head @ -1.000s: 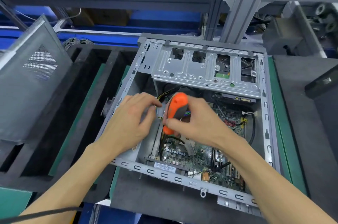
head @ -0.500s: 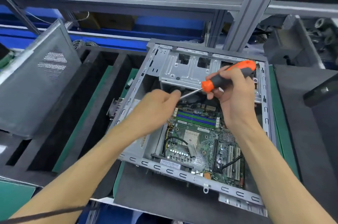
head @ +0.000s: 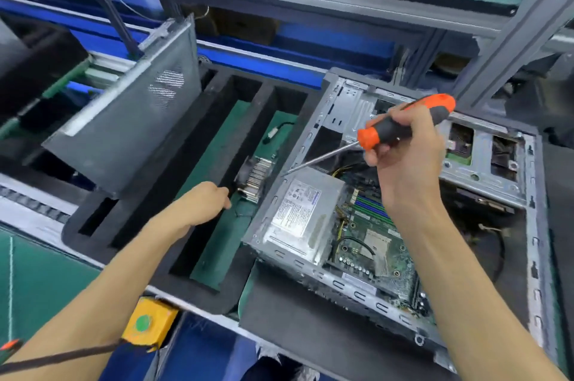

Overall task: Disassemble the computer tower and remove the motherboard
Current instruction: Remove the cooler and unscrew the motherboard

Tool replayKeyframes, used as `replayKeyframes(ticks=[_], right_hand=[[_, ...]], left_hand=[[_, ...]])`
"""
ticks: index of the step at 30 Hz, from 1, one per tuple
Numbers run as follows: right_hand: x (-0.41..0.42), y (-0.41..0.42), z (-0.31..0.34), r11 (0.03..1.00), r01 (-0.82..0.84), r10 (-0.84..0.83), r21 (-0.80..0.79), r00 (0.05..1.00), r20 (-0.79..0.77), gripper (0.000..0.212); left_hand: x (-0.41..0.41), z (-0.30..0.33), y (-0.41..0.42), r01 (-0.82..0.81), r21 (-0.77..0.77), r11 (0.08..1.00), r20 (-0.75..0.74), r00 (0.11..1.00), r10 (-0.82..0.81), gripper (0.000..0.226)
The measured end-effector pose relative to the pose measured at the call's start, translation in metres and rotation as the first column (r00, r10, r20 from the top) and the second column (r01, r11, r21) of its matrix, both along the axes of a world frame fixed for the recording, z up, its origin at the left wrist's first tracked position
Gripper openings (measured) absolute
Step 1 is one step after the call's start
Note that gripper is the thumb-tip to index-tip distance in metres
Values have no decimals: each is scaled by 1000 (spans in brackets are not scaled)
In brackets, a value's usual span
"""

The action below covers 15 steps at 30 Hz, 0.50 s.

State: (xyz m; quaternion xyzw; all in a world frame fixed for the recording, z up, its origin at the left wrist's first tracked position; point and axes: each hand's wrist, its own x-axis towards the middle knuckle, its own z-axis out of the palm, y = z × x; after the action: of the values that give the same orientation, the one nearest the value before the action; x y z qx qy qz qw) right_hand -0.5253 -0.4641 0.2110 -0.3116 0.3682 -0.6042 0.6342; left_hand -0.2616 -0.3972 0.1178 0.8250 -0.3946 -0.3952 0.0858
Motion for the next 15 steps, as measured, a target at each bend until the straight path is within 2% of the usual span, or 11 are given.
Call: replayKeyframes(ticks=[4, 8, 12, 15], right_hand=[[29, 5, -3, 993, -99, 92, -58, 989, -116, 28], [47, 8, -6, 983, -157, 136, -99, 972, -192, 30], [48, 9, -8, 983, -156, 134, -96, 970, -201, 24], [42, 9, -8, 990, -120, 105, -74, 977, -186, 26]], left_hand=[[19, -30, 14, -101, 33, 994, -182, 978, 105, 31], [29, -37, 23, 7, 1, 1000, -123, 992, -6, 35], [30, -33, 19, 30, -21, 999, -165, 986, -33, 41], [18, -15, 10, 89, -140, 986, -123, 987, -106, 46]])
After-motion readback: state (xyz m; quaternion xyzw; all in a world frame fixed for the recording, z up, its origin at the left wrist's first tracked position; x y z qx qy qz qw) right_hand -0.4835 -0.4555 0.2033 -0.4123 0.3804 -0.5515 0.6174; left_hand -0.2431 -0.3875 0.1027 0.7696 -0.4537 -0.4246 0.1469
